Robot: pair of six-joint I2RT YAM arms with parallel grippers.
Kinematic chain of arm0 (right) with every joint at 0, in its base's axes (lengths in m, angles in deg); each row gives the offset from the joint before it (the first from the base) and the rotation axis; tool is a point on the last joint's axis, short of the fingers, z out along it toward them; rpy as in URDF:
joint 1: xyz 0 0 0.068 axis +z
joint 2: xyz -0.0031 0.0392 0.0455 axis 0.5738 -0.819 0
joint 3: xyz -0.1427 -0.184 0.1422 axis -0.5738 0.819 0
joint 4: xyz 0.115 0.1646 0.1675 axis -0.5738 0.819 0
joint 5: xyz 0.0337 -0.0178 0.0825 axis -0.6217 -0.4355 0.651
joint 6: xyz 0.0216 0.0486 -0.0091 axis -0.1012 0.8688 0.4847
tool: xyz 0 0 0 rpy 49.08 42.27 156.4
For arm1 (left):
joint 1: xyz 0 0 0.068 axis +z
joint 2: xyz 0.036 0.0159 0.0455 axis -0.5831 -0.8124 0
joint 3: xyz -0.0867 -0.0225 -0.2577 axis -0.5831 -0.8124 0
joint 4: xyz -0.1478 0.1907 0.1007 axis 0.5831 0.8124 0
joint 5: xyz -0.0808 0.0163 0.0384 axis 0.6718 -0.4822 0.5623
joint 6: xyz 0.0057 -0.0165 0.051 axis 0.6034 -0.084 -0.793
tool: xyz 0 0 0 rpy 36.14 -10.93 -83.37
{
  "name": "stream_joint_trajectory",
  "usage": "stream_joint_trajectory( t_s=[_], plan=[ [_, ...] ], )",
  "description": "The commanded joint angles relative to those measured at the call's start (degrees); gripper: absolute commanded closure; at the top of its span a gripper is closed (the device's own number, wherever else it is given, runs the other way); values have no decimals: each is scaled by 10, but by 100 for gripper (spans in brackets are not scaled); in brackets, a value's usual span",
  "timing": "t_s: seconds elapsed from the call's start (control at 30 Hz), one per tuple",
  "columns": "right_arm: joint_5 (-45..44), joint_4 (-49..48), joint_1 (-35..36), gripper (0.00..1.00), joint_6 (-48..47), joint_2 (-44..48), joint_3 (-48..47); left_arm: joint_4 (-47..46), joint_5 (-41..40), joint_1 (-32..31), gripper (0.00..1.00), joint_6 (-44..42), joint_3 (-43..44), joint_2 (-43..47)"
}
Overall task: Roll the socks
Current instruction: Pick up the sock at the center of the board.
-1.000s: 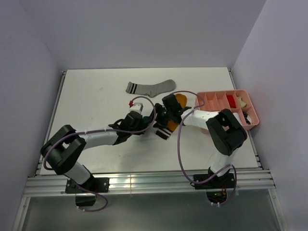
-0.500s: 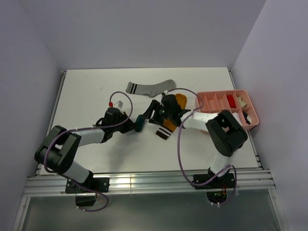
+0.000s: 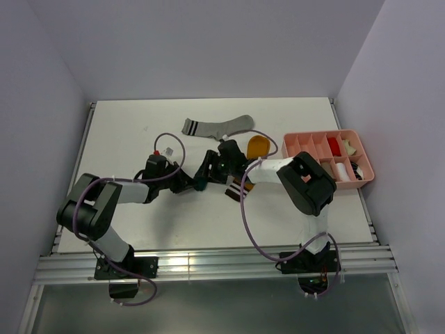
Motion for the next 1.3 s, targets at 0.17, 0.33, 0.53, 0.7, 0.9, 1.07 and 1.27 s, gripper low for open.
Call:
stream_joint_trajectory(
  t_s=[0.17, 0.33, 0.53, 0.7, 0.9, 1.07, 1.27],
  plan=[
    [-55, 41, 22, 34, -30, -44, -56, 47, 39, 16, 99, 1, -8, -64],
    [-84, 100, 34, 39, -52, -70, -96, 53, 58, 19, 99, -1, 5, -99],
    [-97, 165, 53, 55, -92, -100, -140, 55, 74, 19, 93, -1, 20, -131],
    [-127, 204, 58, 94, -118, -93, -154, 56, 78, 19, 74, 0, 27, -140],
    [-170, 258, 56, 100, -176, -36, -186, 91, 43, 19, 53, -21, 40, -92],
    [-173, 315, 44, 100, -228, 16, -221, 171, -43, 19, 41, -79, 80, 14],
    [-166, 394, 2, 100, -296, 86, -254, 305, -149, 19, 30, -155, 165, 133]
  ],
)
